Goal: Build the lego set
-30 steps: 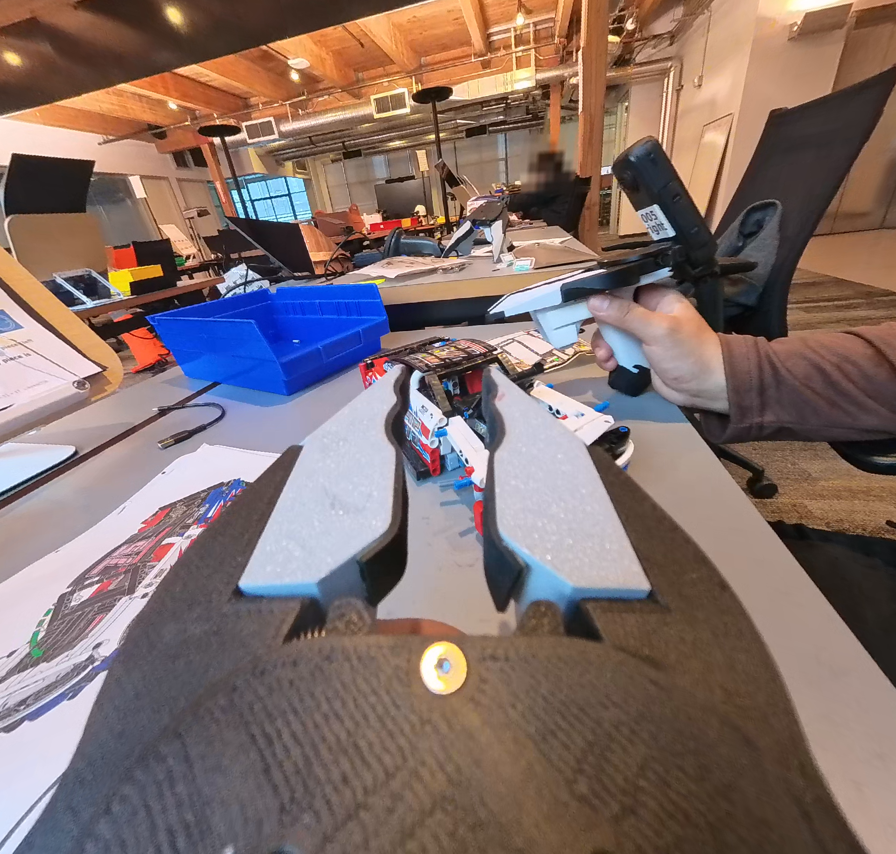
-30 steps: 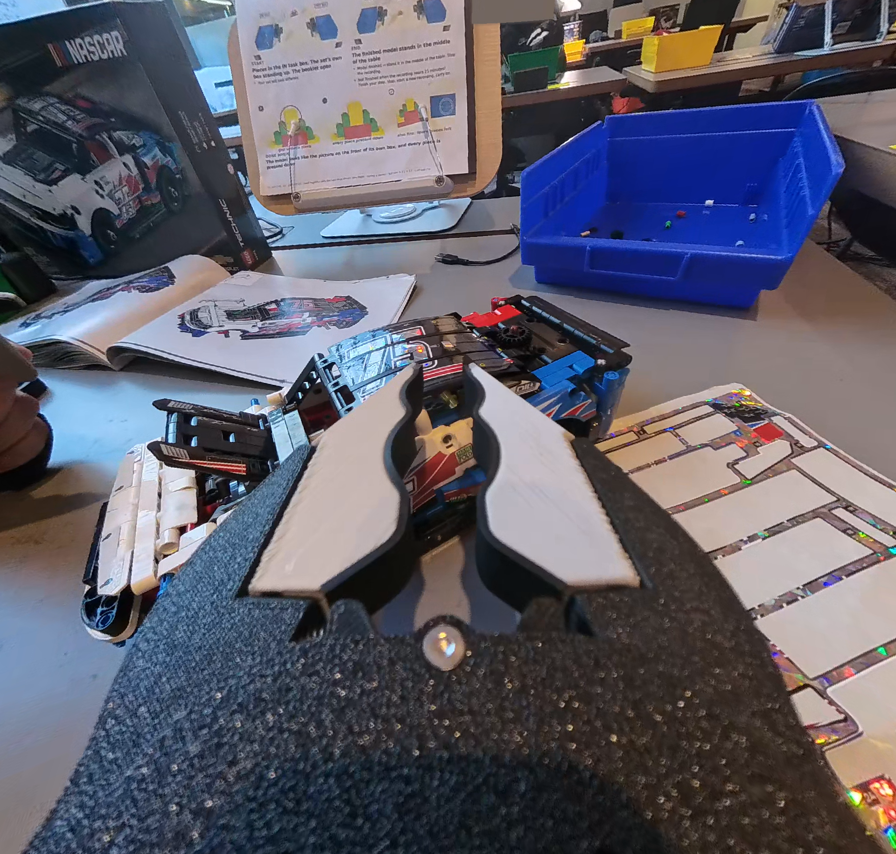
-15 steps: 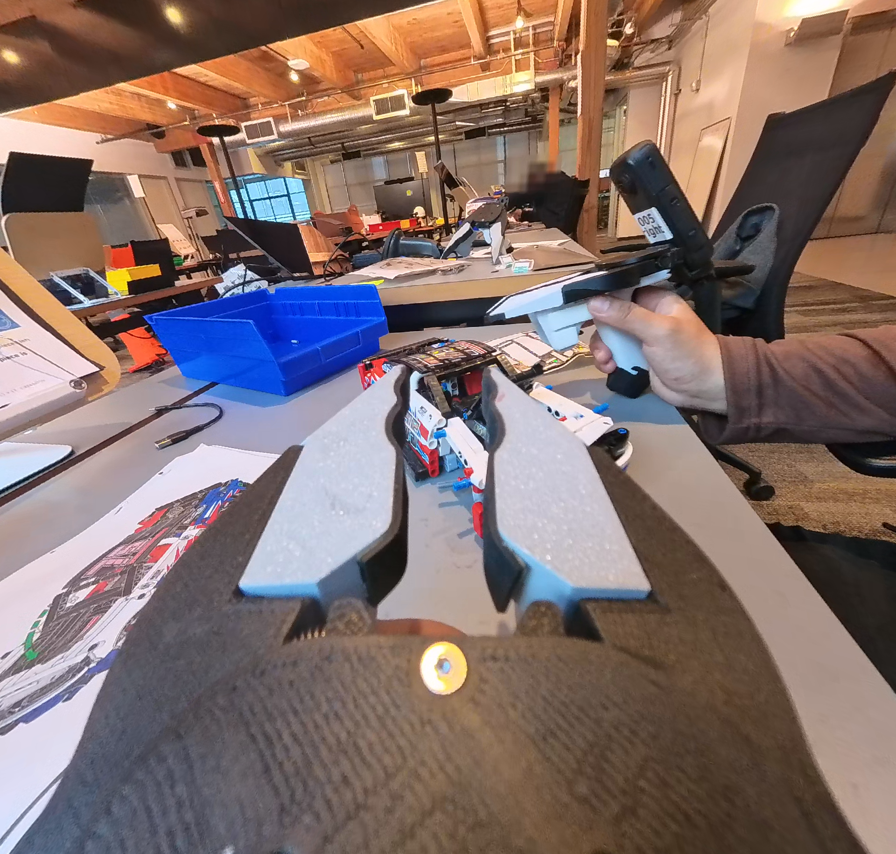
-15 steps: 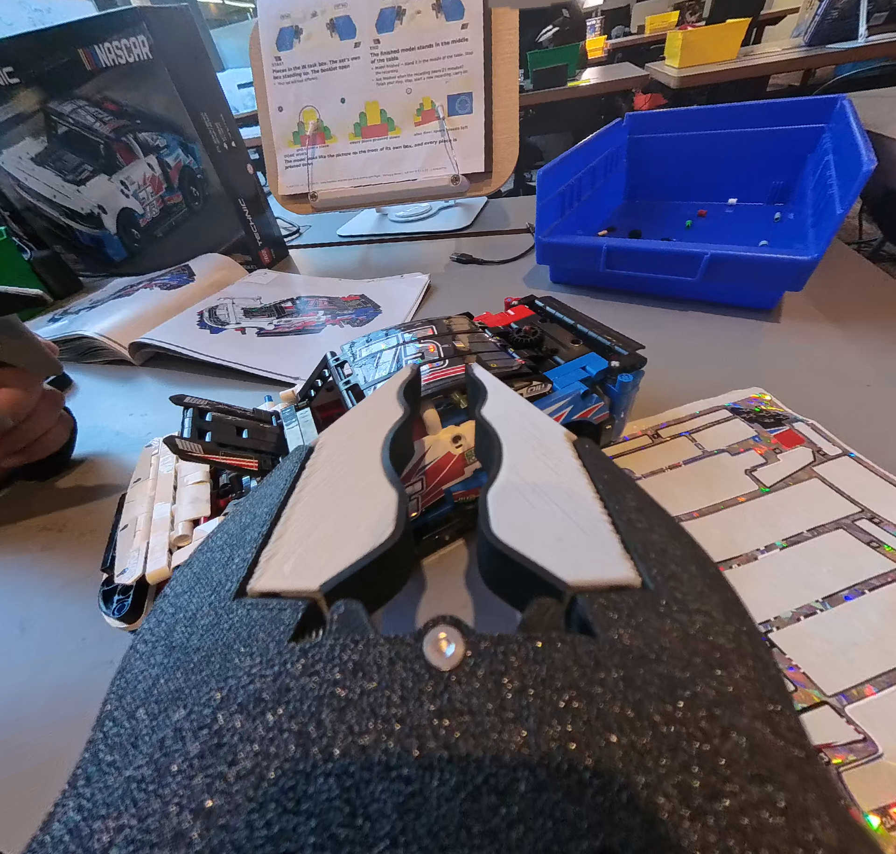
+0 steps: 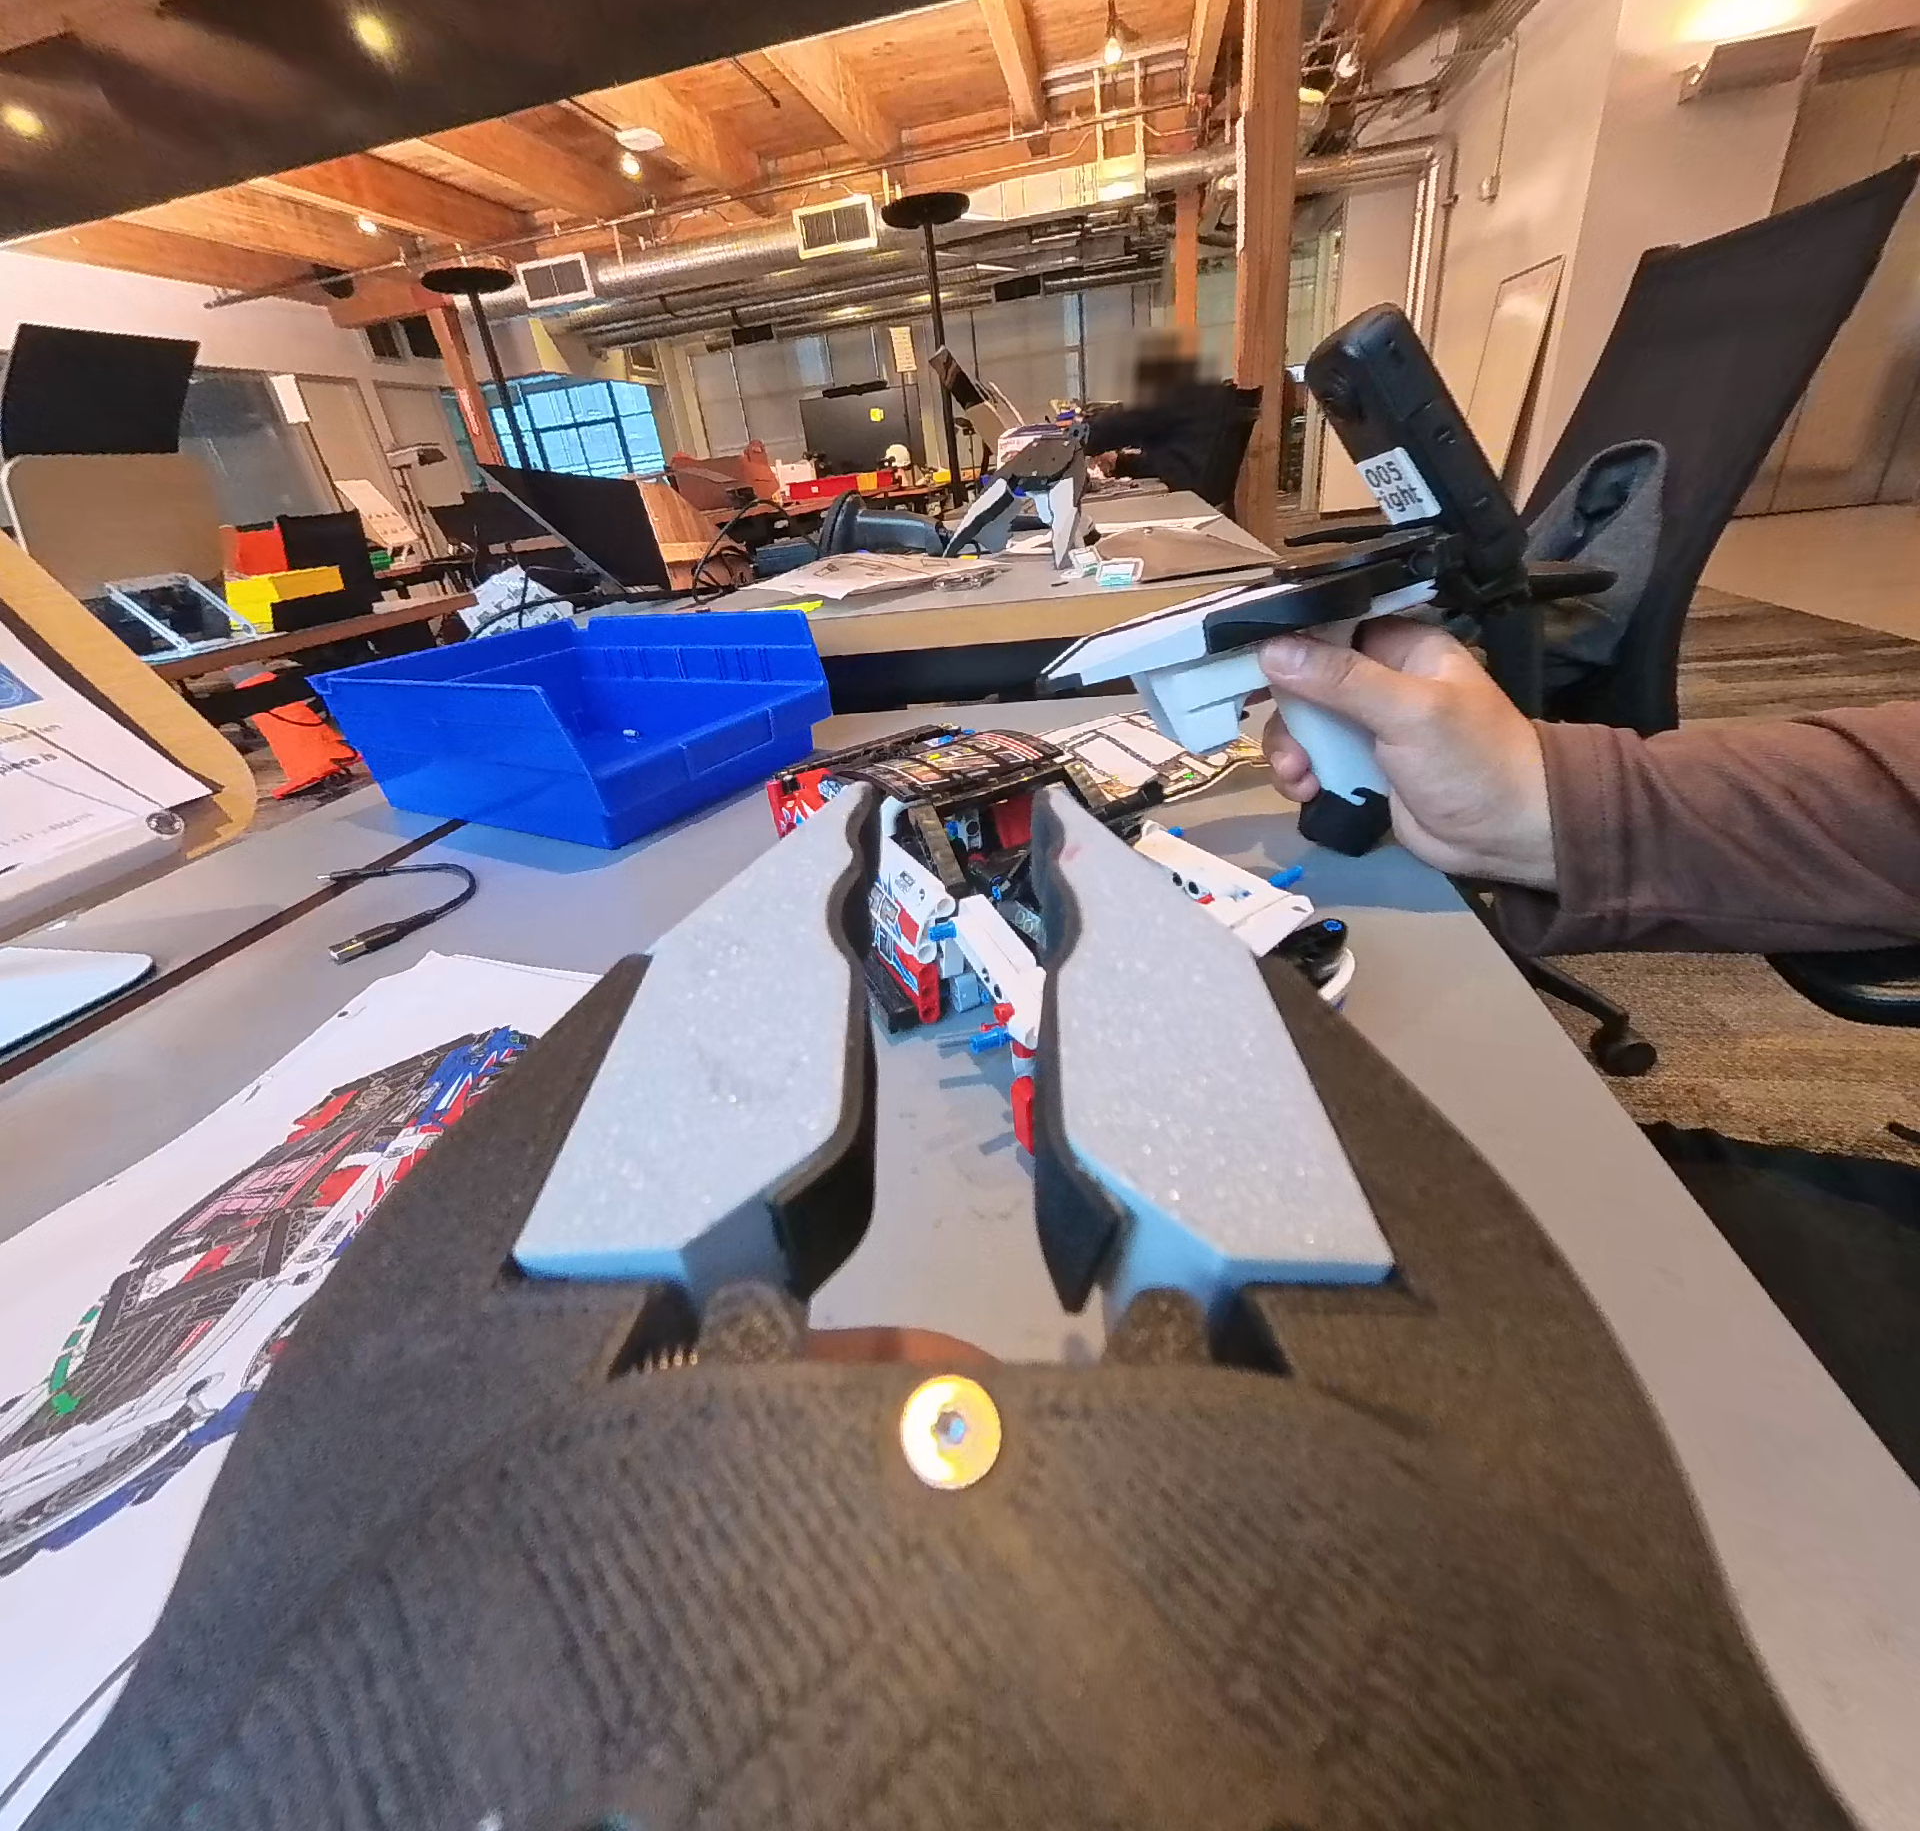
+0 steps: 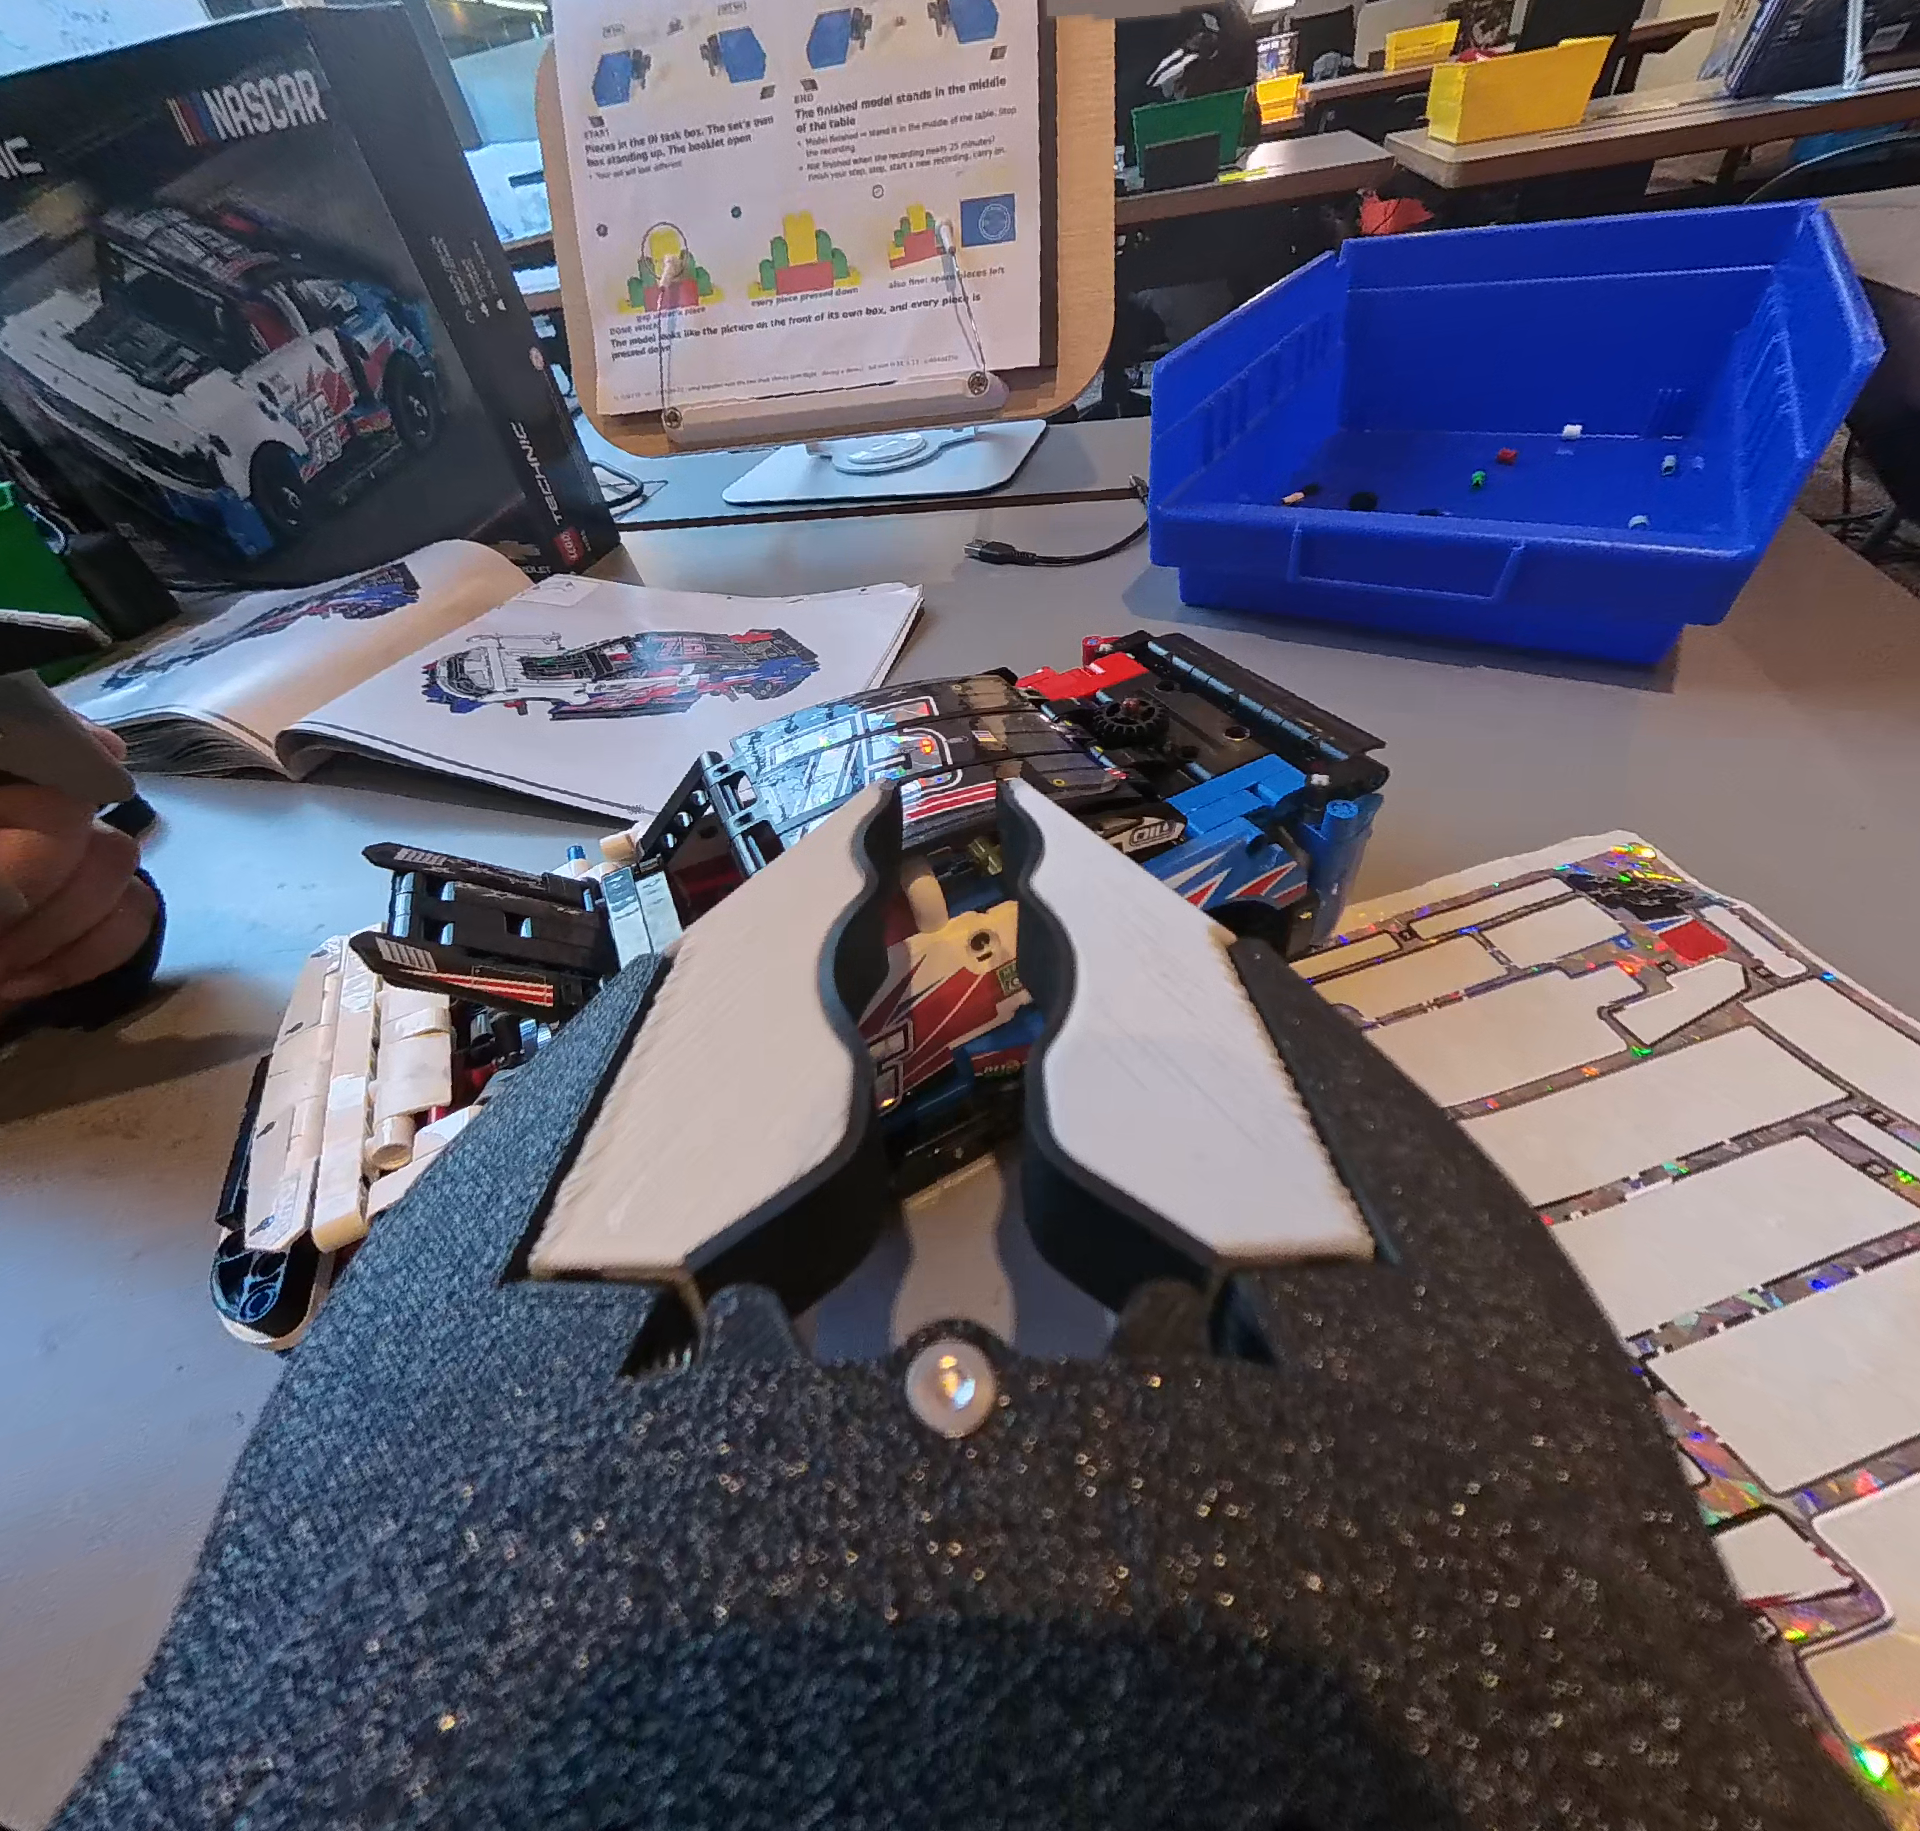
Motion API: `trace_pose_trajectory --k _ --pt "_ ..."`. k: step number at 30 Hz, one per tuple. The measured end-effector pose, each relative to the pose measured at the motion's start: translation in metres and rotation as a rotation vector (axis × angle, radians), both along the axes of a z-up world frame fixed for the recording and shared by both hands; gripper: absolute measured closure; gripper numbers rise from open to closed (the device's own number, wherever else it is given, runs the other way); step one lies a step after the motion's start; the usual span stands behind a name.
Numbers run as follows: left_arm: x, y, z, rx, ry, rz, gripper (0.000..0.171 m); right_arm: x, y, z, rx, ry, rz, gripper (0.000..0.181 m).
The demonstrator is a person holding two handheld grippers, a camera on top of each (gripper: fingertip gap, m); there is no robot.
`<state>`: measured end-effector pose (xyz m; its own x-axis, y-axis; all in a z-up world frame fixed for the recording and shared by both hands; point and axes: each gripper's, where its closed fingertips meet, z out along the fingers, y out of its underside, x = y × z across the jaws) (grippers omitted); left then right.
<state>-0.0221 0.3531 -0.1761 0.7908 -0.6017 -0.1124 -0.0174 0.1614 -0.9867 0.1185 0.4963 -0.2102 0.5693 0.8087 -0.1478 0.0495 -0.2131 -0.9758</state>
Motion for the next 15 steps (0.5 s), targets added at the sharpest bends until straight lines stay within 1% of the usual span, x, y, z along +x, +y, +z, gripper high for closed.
trace_pose_trajectory --k 15 --pt "-0.0007 0.0001 0.0002 -0.001 -0.003 0.0 0.147 -0.0004 -0.0002 0.0 -0.002 0.001 0.004 0.164"
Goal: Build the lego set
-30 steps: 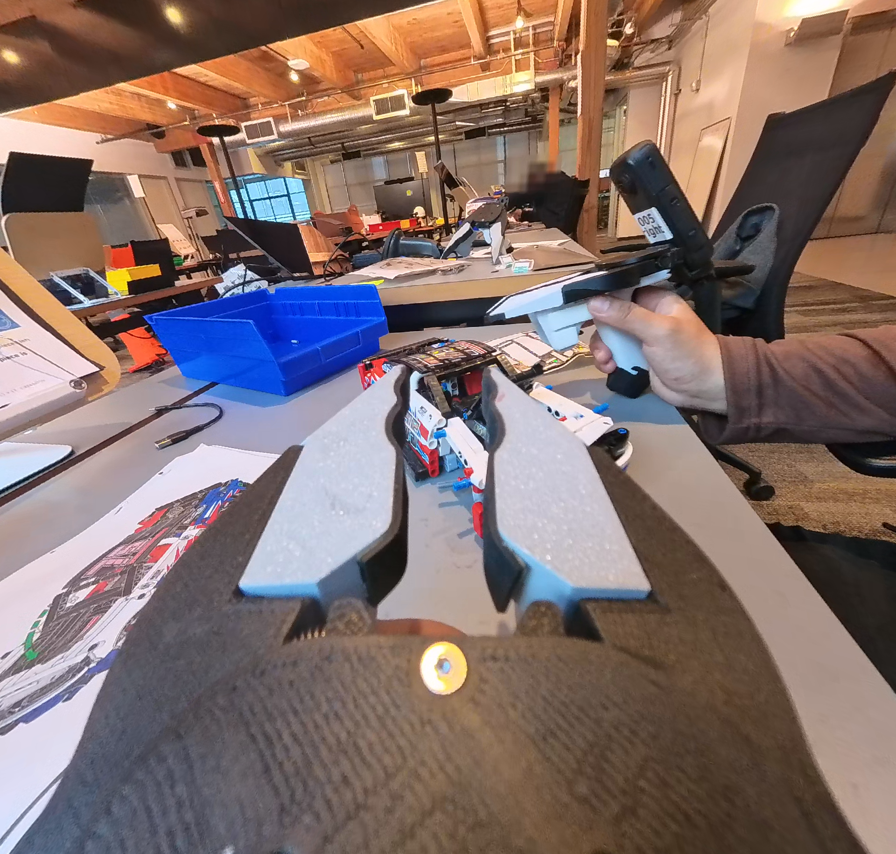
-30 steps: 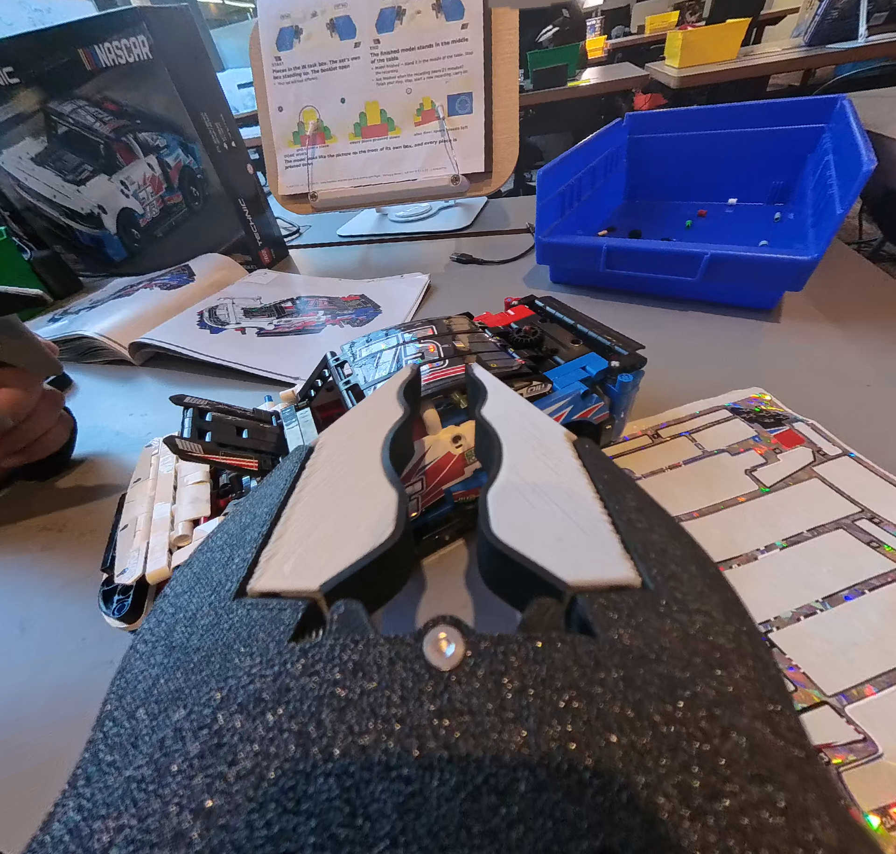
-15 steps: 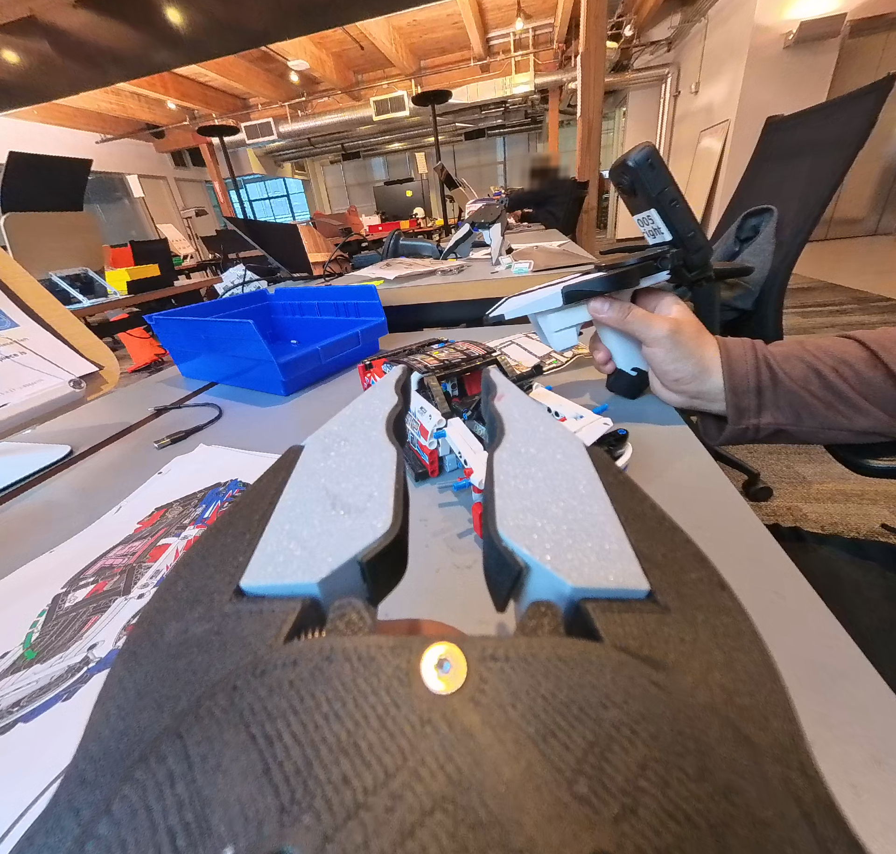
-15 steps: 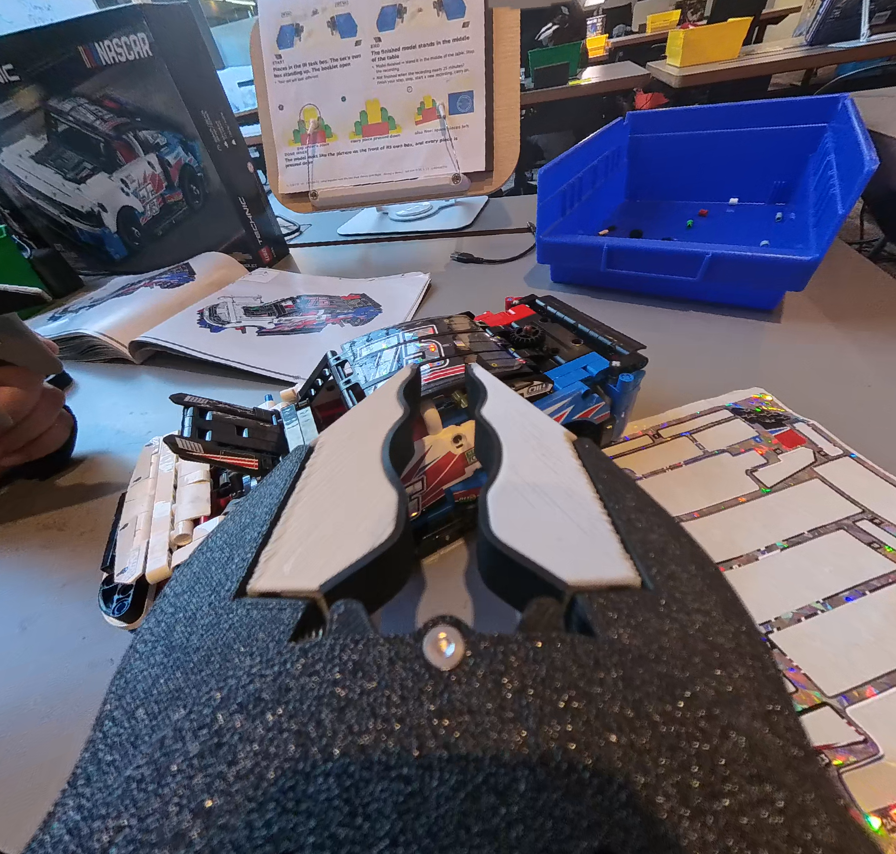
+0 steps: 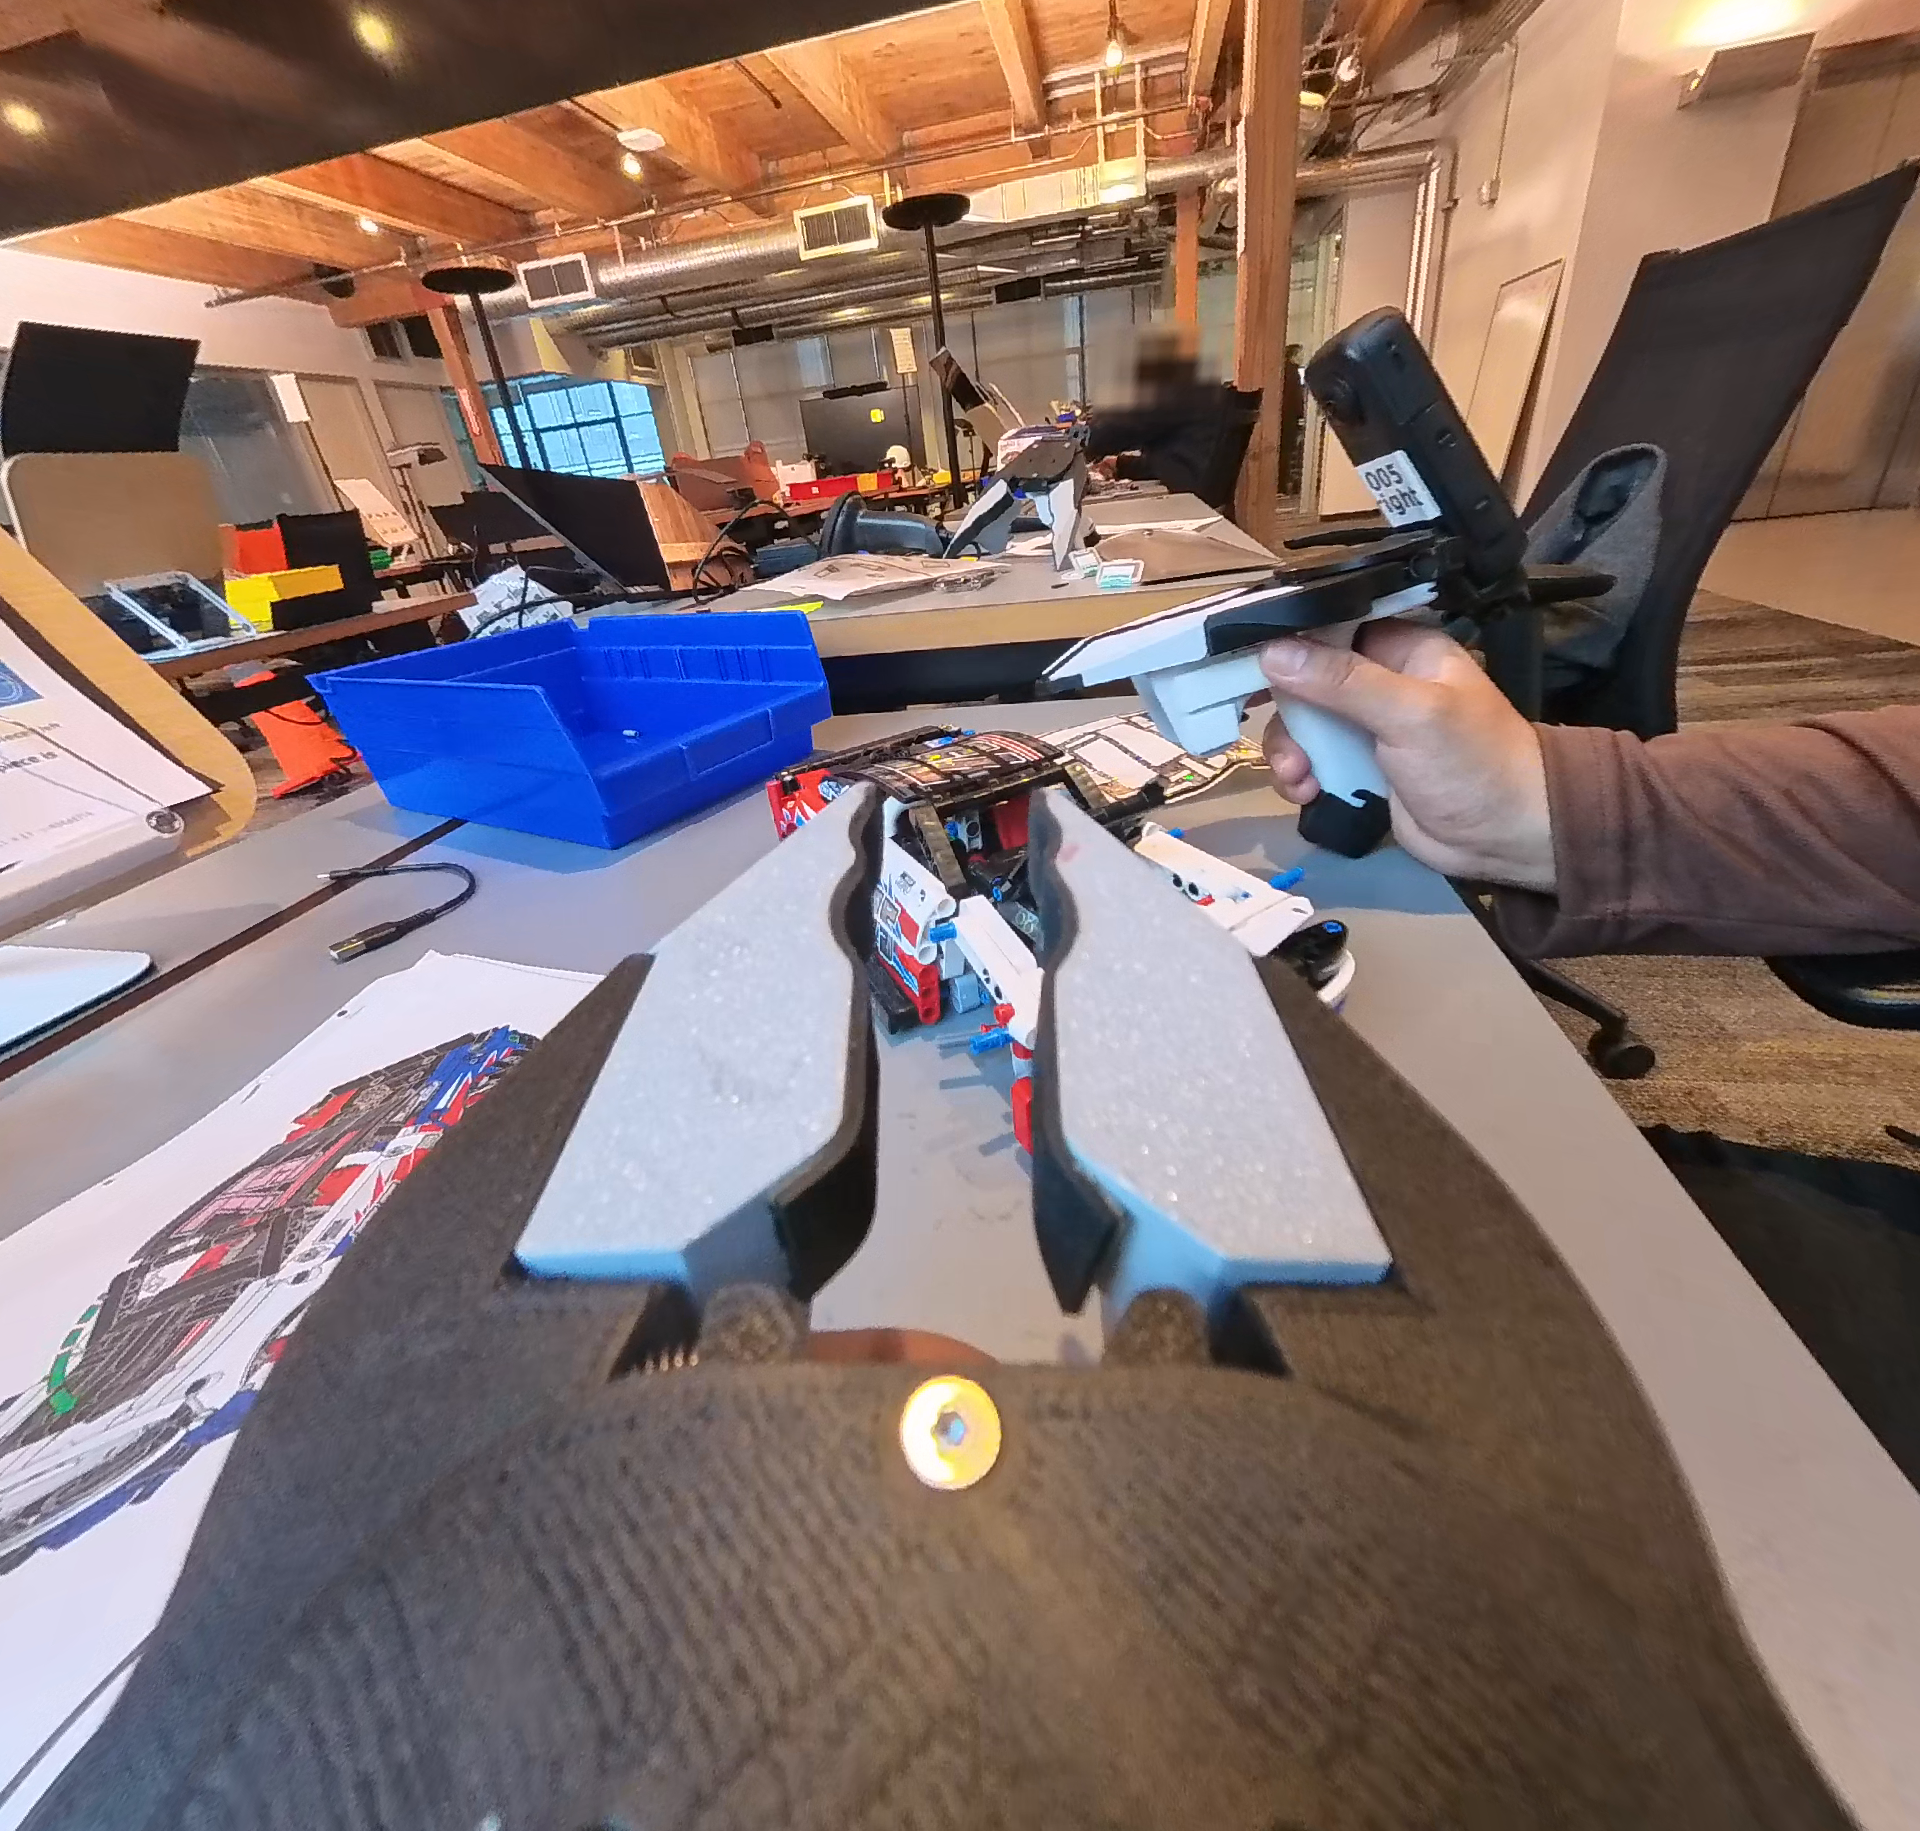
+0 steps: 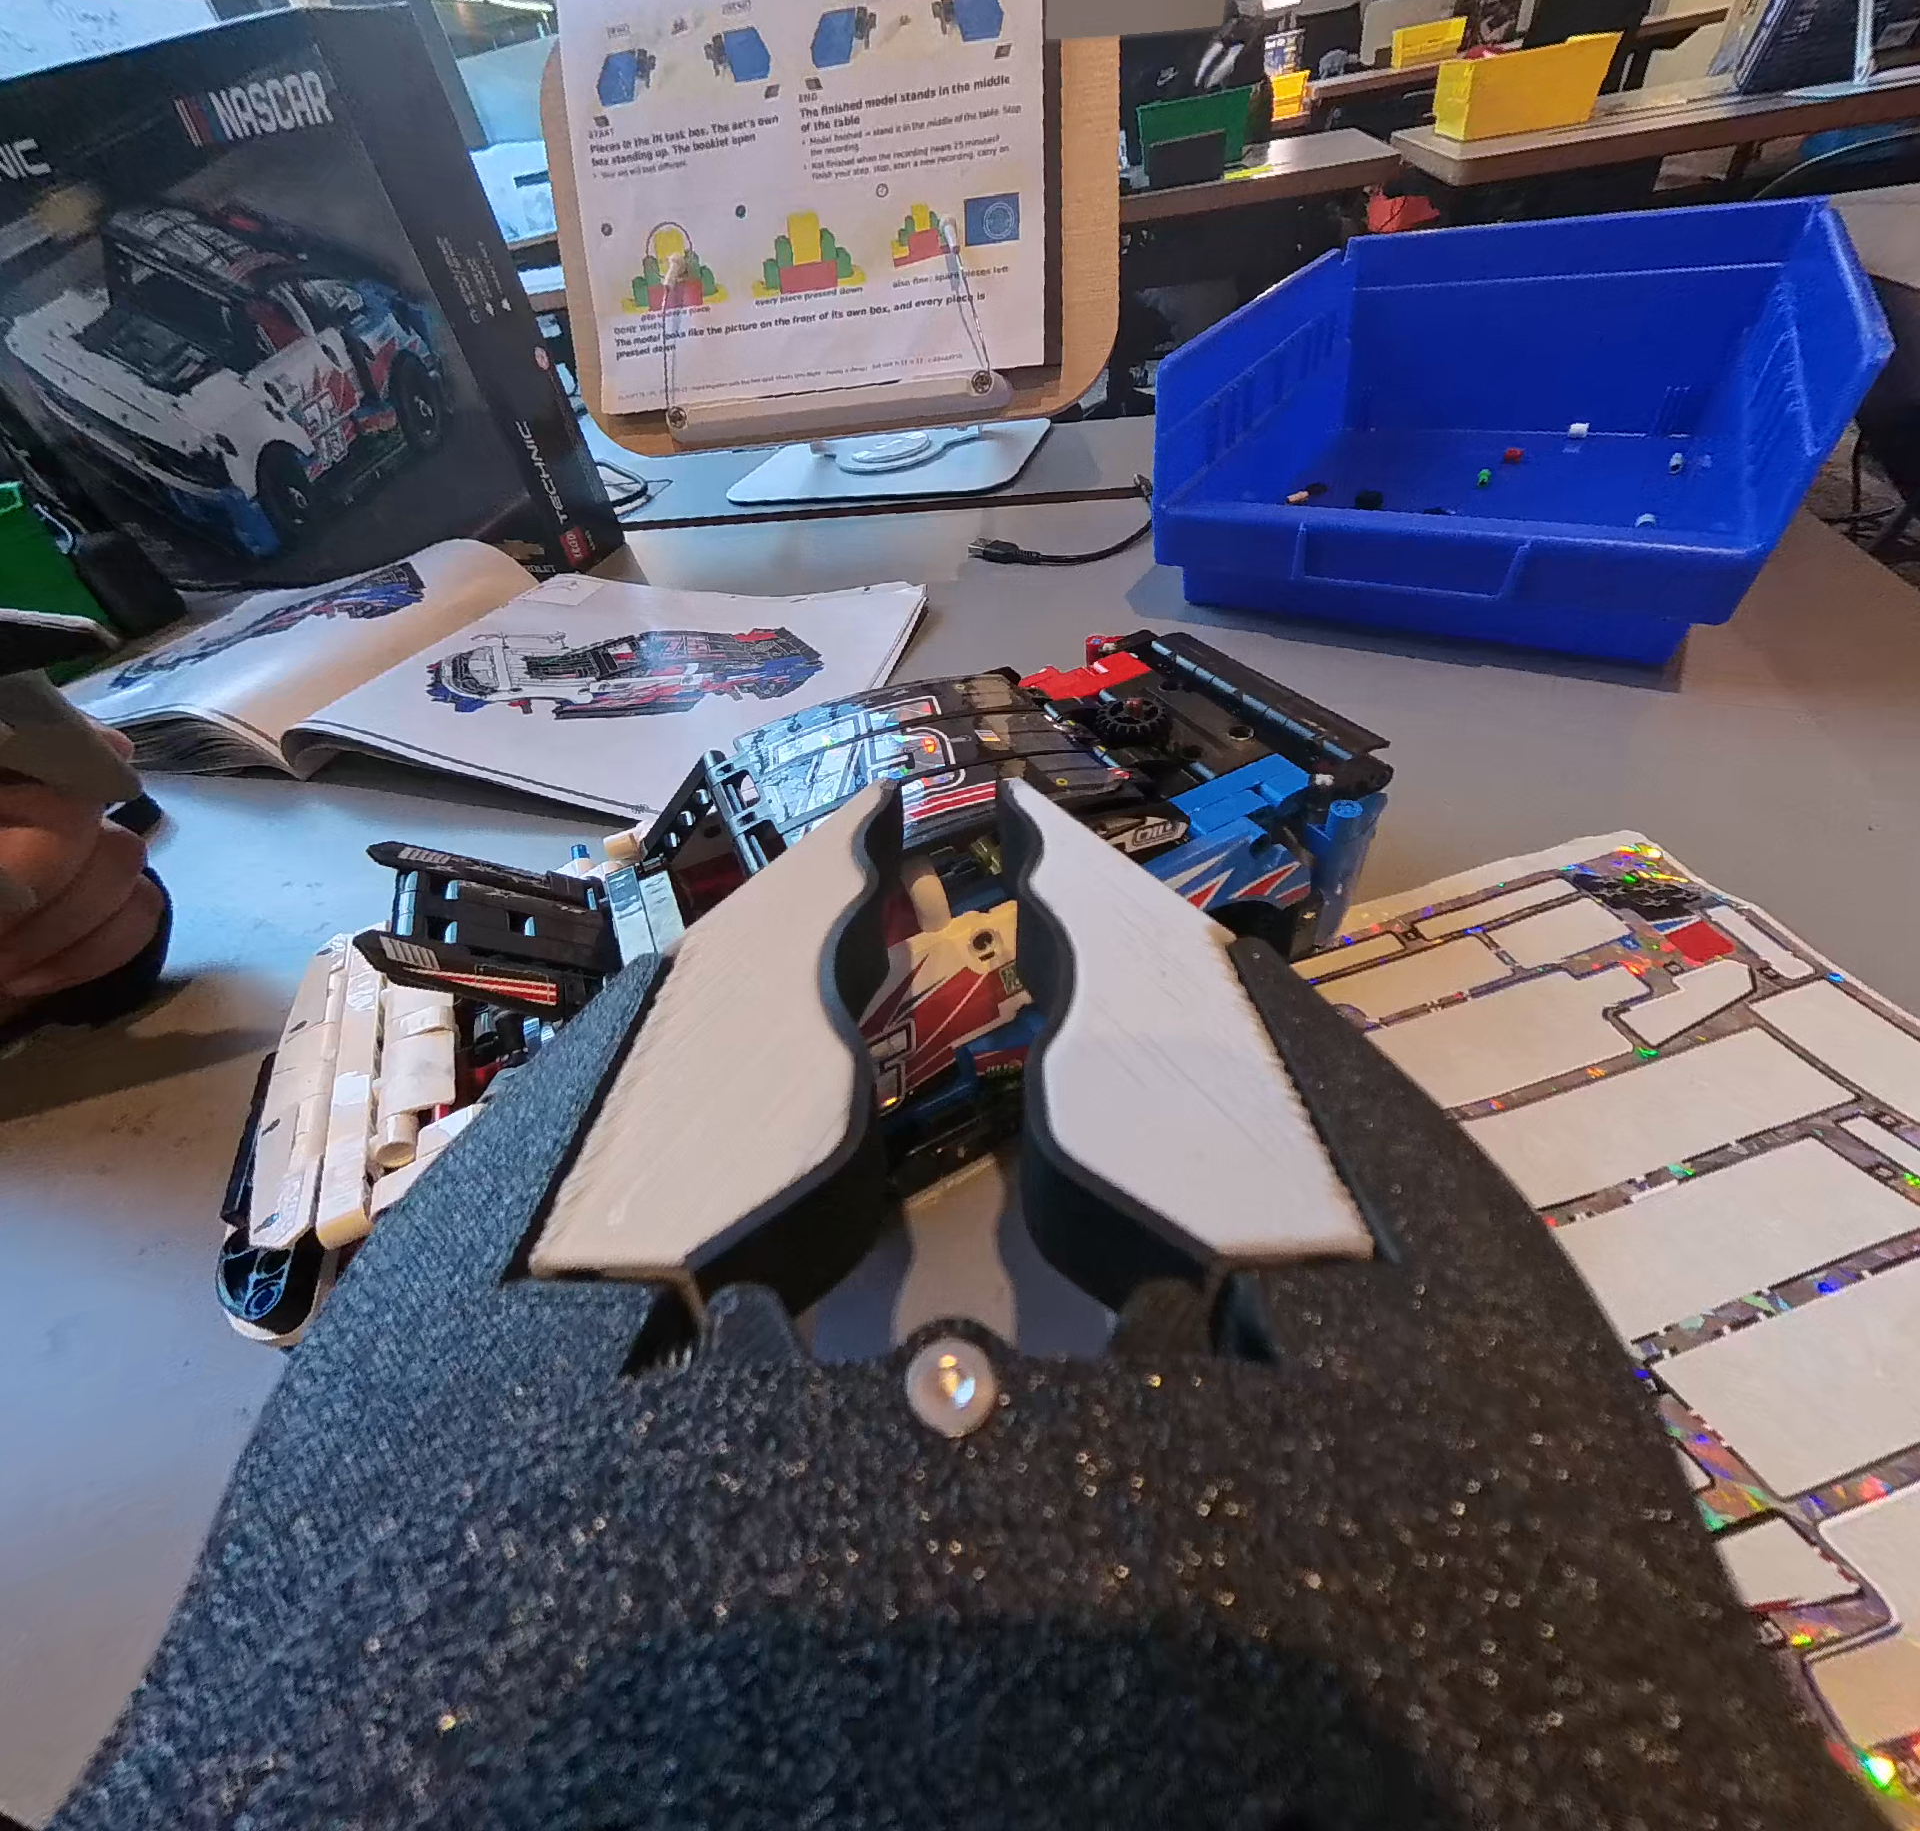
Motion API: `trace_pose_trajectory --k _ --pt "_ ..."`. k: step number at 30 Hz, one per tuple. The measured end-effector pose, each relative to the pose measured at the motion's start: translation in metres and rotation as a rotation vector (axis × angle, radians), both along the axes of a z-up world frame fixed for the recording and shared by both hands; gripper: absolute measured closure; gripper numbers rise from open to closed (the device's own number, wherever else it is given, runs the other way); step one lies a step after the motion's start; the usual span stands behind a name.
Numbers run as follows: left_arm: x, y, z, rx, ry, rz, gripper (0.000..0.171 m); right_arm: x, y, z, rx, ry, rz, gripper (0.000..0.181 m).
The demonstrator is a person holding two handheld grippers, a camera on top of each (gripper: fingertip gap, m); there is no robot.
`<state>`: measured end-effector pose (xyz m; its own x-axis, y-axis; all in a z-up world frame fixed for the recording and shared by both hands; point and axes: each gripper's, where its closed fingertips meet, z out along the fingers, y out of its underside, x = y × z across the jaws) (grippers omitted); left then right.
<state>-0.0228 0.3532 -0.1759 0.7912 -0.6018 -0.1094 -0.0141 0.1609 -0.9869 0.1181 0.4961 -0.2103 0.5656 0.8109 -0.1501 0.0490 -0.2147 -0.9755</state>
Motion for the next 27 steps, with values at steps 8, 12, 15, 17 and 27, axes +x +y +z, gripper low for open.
trace_pose_trajectory --k 8,12,15,17,27 --pt "0.0 -0.001 0.001 0.01 0.0 0.003 0.147 0.001 -0.002 0.002 0.003 0.011 0.006 0.165" --pt "-0.001 0.0 0.0 -0.003 -0.01 -0.009 0.147 0.0 -0.01 0.003 -0.013 0.026 0.056 0.165" --pt "0.001 0.0 -0.001 -0.014 -0.007 -0.024 0.147 0.002 -0.01 0.004 -0.025 0.044 0.076 0.166" --pt "0.002 0.001 -0.002 -0.025 -0.002 -0.028 0.147 0.003 -0.012 0.005 -0.046 0.07 0.093 0.166" --pt "0.019 0.041 -0.027 -0.222 0.084 -0.127 0.145 0.0 -0.02 0.01 -0.078 0.138 0.141 0.166"
